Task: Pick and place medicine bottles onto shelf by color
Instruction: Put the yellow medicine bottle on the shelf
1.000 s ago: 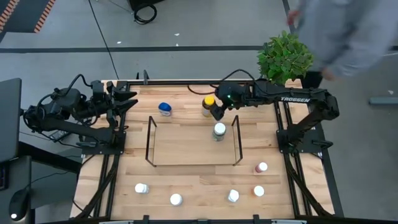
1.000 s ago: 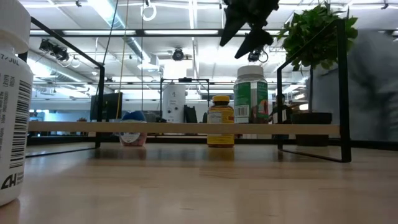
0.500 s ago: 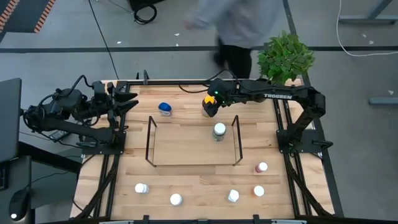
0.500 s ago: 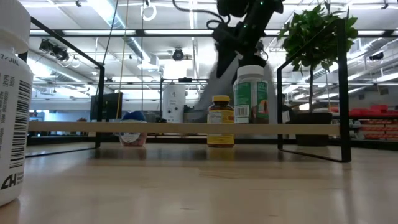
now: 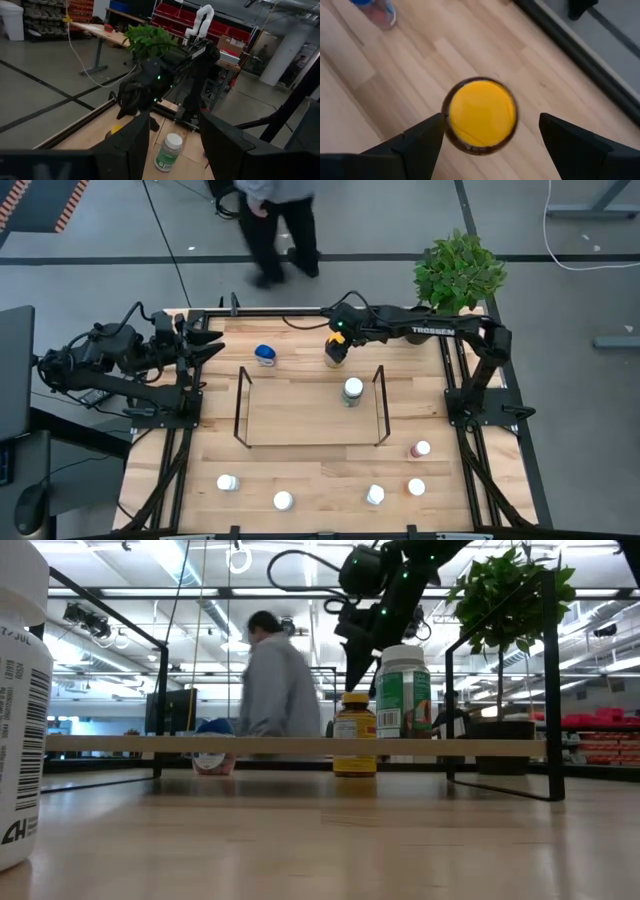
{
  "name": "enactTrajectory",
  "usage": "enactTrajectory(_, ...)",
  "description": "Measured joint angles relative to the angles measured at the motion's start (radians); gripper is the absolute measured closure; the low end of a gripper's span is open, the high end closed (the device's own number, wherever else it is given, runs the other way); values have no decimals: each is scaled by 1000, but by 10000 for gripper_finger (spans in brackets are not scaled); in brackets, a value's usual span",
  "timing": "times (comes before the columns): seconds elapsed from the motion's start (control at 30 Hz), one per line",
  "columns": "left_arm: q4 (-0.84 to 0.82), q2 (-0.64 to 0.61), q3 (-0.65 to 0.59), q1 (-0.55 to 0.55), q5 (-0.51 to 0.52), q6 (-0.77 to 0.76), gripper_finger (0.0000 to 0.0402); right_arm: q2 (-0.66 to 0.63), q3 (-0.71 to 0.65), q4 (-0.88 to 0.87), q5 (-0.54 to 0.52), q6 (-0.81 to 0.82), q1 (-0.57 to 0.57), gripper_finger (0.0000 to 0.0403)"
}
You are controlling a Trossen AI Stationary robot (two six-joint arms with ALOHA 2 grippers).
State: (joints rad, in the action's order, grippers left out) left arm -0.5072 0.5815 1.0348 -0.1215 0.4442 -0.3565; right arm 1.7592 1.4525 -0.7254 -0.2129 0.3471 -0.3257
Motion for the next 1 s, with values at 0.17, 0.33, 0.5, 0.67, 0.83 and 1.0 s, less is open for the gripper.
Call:
enactTrajectory(0.17, 0, 8, 0, 0, 0, 0, 219, 21, -1, 11, 1, -2, 2, 73)
enactTrajectory(0.33, -2, 7, 0, 0, 0, 0, 220, 27, -1, 22, -8, -9, 0, 73)
enactTrajectory(0.5, -6, 8, 0, 0, 0, 0, 223, 31, -1, 28, -14, -10, 0, 78)
enactTrajectory(0.67, -7, 8, 0, 0, 0, 0, 223, 31, -1, 29, -13, -18, 0, 120)
enactTrajectory(0.83, -8, 8, 0, 0, 0, 0, 224, 30, -1, 29, -4, -38, 1, 186)
enactTrajectory(1.0, -7, 8, 0, 0, 0, 0, 224, 25, 0, 29, 43, -40, 2, 191)
